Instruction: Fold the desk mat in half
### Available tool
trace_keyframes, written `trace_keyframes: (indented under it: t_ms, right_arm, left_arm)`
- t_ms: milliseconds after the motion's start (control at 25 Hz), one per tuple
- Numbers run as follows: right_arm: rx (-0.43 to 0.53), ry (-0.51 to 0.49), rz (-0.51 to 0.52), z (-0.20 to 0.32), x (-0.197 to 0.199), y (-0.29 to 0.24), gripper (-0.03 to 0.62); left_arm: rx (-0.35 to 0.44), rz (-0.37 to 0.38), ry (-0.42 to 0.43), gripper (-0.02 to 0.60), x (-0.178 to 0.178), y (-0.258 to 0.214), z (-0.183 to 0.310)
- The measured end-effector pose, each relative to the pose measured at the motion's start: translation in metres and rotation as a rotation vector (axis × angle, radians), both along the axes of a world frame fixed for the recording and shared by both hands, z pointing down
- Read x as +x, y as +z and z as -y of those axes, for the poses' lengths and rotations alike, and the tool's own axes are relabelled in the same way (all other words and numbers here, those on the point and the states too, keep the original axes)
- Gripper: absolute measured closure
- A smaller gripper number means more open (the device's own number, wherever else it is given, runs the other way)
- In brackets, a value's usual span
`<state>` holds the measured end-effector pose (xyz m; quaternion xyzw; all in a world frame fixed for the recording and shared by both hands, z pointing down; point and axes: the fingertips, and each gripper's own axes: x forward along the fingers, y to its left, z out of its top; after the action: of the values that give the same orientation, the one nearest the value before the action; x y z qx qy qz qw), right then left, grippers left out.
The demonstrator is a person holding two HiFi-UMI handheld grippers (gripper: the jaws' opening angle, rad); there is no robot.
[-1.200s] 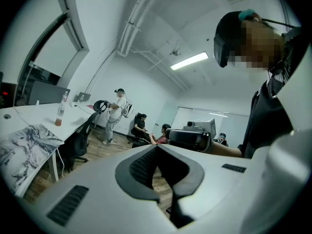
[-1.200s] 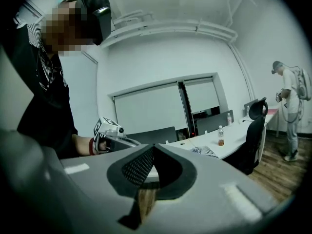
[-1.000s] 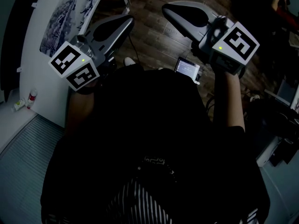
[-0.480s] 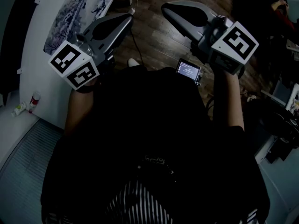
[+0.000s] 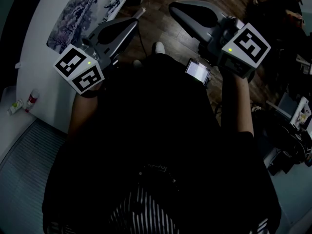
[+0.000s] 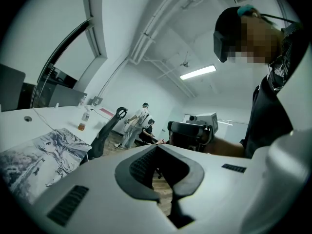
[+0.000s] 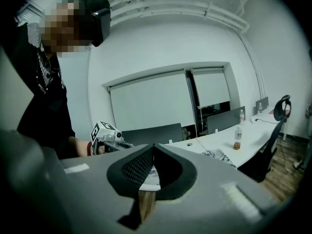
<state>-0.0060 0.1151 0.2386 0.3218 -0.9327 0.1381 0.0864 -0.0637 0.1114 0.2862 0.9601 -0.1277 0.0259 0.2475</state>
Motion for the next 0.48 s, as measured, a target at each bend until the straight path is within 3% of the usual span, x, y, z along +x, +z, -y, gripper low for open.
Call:
trace_keyframes:
  t_ms: [160, 480]
  right_arm:
    - [-0.018, -0.029, 0.014, 0.031, -0.003, 0.007, 0.591]
    - [0.040, -0.097, 0.036, 0.049, -0.004, -0.004, 0.591]
  left_arm:
    - [-0.010, 0.004, -0.037, 0.581, -0.006, 0.002, 0.030]
    - [0.032, 0.017, -0.109, 0.581, -0.011, -0.004, 0.039]
